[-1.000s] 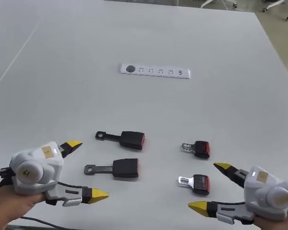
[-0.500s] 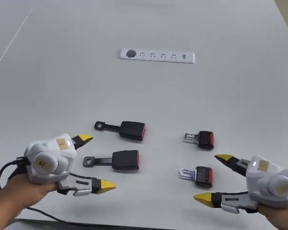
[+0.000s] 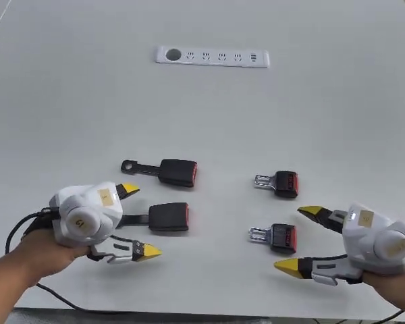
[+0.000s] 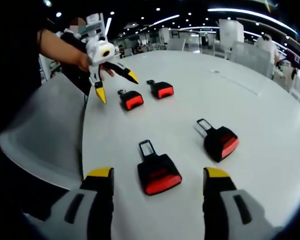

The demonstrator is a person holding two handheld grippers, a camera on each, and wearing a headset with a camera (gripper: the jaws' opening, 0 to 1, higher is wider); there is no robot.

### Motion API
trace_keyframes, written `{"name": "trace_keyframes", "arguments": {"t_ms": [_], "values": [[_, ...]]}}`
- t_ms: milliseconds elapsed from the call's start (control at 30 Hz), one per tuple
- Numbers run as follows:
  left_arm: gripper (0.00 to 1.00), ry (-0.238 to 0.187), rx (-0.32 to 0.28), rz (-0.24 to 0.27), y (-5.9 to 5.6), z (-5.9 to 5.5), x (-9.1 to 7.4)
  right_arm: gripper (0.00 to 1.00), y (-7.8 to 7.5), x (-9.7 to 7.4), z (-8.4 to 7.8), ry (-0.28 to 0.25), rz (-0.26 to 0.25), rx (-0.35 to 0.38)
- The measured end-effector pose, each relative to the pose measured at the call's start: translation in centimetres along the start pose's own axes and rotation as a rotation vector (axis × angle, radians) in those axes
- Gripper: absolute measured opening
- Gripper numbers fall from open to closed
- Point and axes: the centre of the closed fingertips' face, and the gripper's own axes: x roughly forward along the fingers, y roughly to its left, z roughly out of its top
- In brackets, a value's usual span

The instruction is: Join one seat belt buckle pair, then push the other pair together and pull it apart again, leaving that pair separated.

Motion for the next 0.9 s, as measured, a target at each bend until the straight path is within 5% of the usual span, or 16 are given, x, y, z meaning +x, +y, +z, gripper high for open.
{"name": "trace_keyframes", "arguments": {"t_ms": [533,667,700,900], "values": [[0.55,0.043,0.04,-0.083,0.1,-0.2,2.3,0.56,0.0,0.7,-1.6,0.108,0.077,-0.129],[0.45,0.063,0.161,-0.09,0.2,-0.1,2.5,0.51,0.0,0.8,-1.6,0.111,0.093,-0.129],[0.44,0.081,0.123,-0.095,0.1,-0.3,2.4,0.49,0.0,0.8,-1.6,0.11,0.097,-0.138],[0.34,0.097,0.218,-0.136,-0.2,-0.3,2.3,0.36,-0.2,0.7,-1.8,0.118,0.102,-0.186]]}}
